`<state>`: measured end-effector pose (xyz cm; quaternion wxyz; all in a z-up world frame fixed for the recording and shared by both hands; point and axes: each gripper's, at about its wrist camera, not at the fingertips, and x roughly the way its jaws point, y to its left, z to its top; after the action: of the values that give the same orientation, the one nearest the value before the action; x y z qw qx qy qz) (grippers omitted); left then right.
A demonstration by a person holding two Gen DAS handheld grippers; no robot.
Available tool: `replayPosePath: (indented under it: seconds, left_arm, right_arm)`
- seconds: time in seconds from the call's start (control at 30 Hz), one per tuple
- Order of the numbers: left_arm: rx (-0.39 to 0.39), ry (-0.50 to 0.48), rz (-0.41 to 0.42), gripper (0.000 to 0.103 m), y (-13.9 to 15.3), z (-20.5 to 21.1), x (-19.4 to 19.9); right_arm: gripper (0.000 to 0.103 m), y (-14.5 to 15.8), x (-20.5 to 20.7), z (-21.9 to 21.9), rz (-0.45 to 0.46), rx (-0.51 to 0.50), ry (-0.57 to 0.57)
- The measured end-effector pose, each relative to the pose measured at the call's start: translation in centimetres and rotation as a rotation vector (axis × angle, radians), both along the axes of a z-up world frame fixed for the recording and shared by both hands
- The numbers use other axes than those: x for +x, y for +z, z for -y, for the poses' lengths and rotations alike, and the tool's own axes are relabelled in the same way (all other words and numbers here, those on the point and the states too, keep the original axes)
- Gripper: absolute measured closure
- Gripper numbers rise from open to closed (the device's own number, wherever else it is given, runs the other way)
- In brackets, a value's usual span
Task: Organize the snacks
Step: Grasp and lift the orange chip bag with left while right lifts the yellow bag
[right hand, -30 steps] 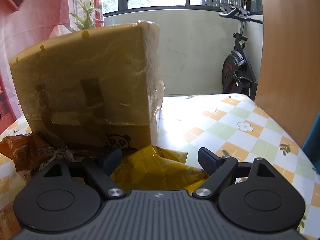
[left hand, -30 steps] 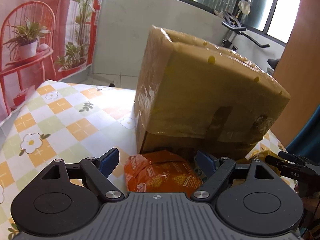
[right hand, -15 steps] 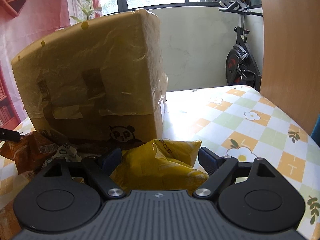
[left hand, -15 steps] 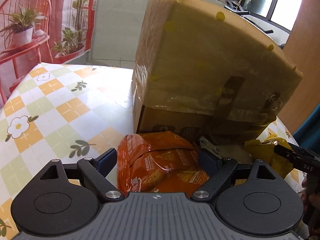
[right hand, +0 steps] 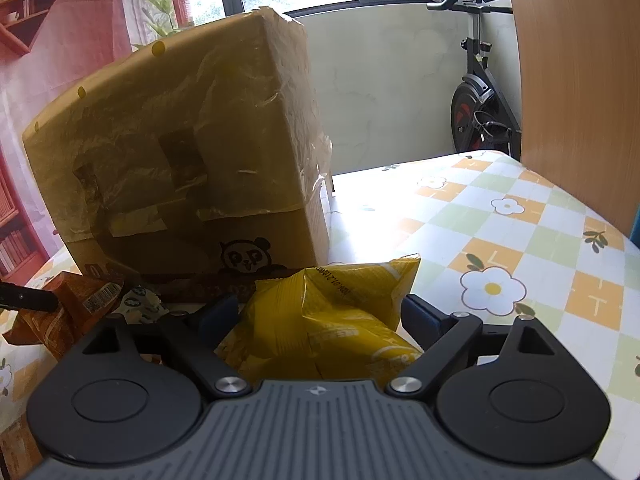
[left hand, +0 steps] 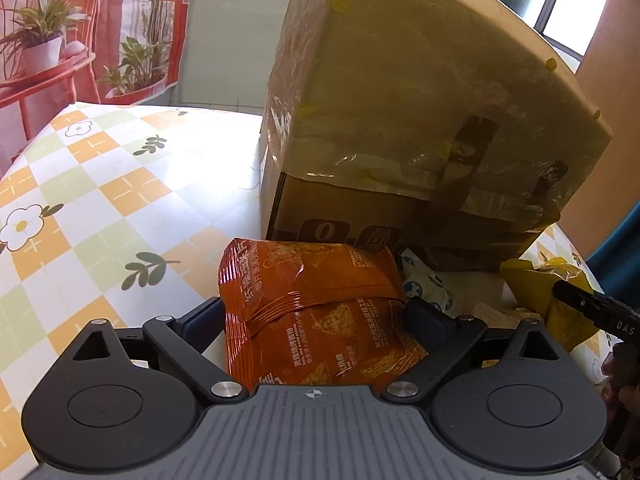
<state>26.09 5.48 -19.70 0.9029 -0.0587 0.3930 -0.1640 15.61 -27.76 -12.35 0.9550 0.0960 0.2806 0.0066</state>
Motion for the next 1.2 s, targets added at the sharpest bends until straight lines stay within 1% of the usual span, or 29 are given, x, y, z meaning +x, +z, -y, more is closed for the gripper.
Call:
replayPosePath:
  seconds: [0.1, 0.4, 0.53, 0.57, 0.7, 0.73, 0.77, 0.83, 0.97, 1.2]
  left_arm:
    - [-0.008, 0.002, -0.002, 0.004, -0.2, -0.1, 0.0]
    - [-0.017, 0.014, 0.005, 0.001, -0.8, 0.0, -0.2]
    - [-0.064, 0.020, -0.014, 0.001, -1.5, -0.3, -0.3]
    - [-0.070, 0.018, -0.011, 0.002, -1.6, -0.3, -0.5]
    - [-0.061, 0.022, 0.030, 0.007, -1.5, 0.1, -1.4]
    - [-0.058, 0.023, 0.042, 0.010, -1.4, 0.3, -1.8]
    - [-0.052, 0.025, 0.056, 0.018, -1.3, 0.4, -2.2]
    - [-0.035, 0.039, 0.075, 0.018, -1.1, 0.8, -2.7]
    - [-0.065, 0.073, 0.109, 0.020, -0.8, 0.7, -3.9]
    - [-0.071, 0.113, 0.189, 0.020, 0.9, 0.5, -5.6]
  right_arm:
    - [0.011, -0.2, 0.0, 0.1, -0.002, 0.025, 0.000]
    - [0.008, -0.6, -0.3, -0.5, 0.010, 0.016, -0.016]
    - [0.007, -1.1, -0.3, -0.8, -0.001, -0.009, -0.027]
    - [0.007, -1.2, -0.3, -0.9, -0.002, -0.009, -0.028]
    - [0.008, -1.5, -0.5, -0.4, 0.007, 0.014, -0.029]
    - [0.008, -1.5, -0.6, -0.3, 0.014, 0.022, -0.029]
    - [0.009, -1.5, -0.8, -0.2, 0.021, 0.029, -0.028]
    - [0.012, -1.6, -1.0, -0.1, 0.034, 0.037, -0.027]
    - [0.017, -1.6, -1.2, -0.1, 0.050, 0.041, -0.038]
    - [0.019, -1.5, -1.8, 0.5, 0.083, 0.079, -0.066]
